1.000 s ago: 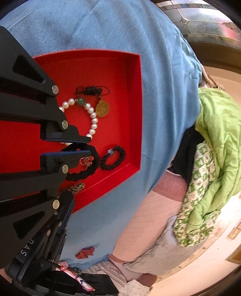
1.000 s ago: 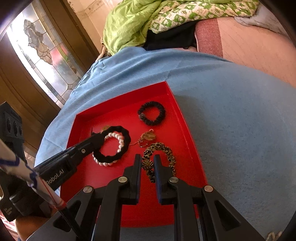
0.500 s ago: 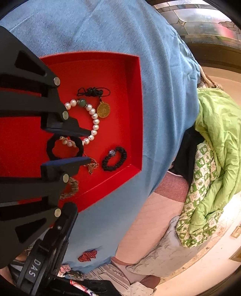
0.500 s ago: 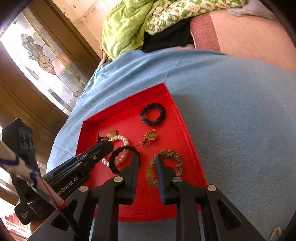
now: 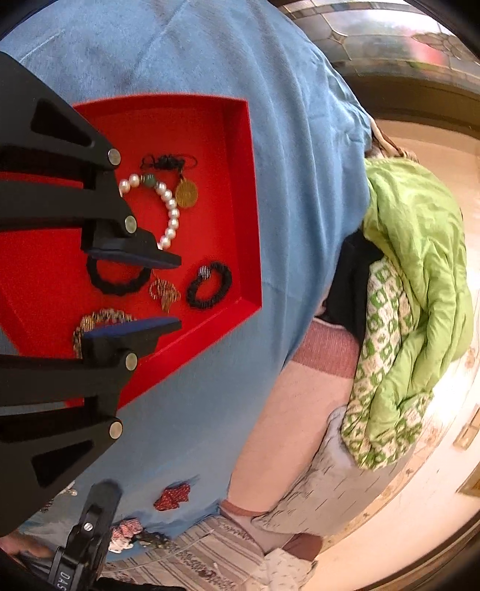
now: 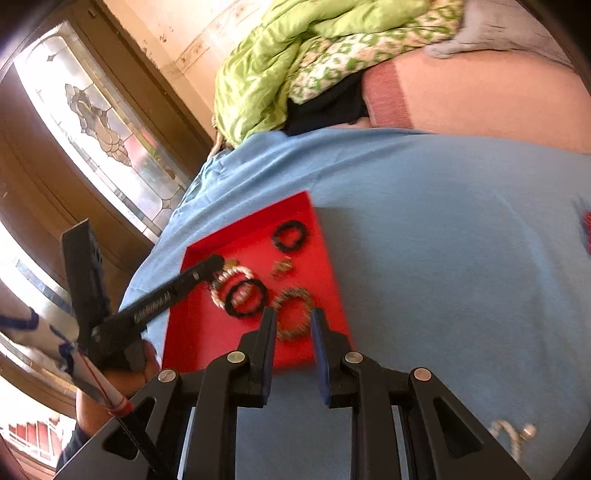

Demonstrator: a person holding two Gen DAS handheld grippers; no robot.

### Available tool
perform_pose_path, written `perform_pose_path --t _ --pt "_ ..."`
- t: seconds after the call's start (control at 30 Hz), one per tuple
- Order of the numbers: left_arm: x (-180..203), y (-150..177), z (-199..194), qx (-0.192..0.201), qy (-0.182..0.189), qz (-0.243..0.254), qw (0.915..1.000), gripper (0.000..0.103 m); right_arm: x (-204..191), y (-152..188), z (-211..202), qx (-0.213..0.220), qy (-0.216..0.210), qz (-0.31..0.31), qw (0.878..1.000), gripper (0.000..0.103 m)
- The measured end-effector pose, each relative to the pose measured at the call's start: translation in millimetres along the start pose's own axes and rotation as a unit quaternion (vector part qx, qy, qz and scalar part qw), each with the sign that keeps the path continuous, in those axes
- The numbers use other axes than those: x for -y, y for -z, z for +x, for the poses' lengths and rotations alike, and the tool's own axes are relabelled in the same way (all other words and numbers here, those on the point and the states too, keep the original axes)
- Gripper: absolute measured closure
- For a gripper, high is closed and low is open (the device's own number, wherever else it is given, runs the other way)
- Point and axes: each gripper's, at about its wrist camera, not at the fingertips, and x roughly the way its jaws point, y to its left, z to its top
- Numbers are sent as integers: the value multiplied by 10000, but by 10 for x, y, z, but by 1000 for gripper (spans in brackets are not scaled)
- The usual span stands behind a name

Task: Organize jewelry
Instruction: 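Move both open tools back to the remaining jewelry, then grasp the dark red leaf clip with right tool while left grasps gold medallion necklace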

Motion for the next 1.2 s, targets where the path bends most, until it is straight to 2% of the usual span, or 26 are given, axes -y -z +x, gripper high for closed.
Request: perform_pose_path --t 0.2,0.4,0.5,0.63,0.8,0.93,1.1,1.2 --pt "373 89 -29 46 188 463 9987 77 601 436 -548 25 394 273 9988 82" --pt "862 285 -29 -109 678 934 9933 77 1166 875 -900 83 679 876 9938 82" --pt "1105 408 -14 -258 913 1104 9893 77 1360 924 -1026 170 672 1172 9907 82" --pt "1368 569 -43 -406 1169 1238 9846 78 1455 988 -1113 116 662 1145 9912 82" --pt "1648 874 -157 -638 1439 1469 9766 77 1492 1146 -1088 -200 651 885 9937 82" --pt "1814 1112 -158 -895 1605 1609 9697 77 1441 1242 -1049 -363 743 479 9954 82" --pt "1919 1209 -50 -1086 1597 1704 9663 77 1356 1230 -937 -471 938 51 9945 82" --pt "1987 1279 -8 -1206 1710 1884 9595 77 1243 1264 -848 -586 1105 -280 9918 82"
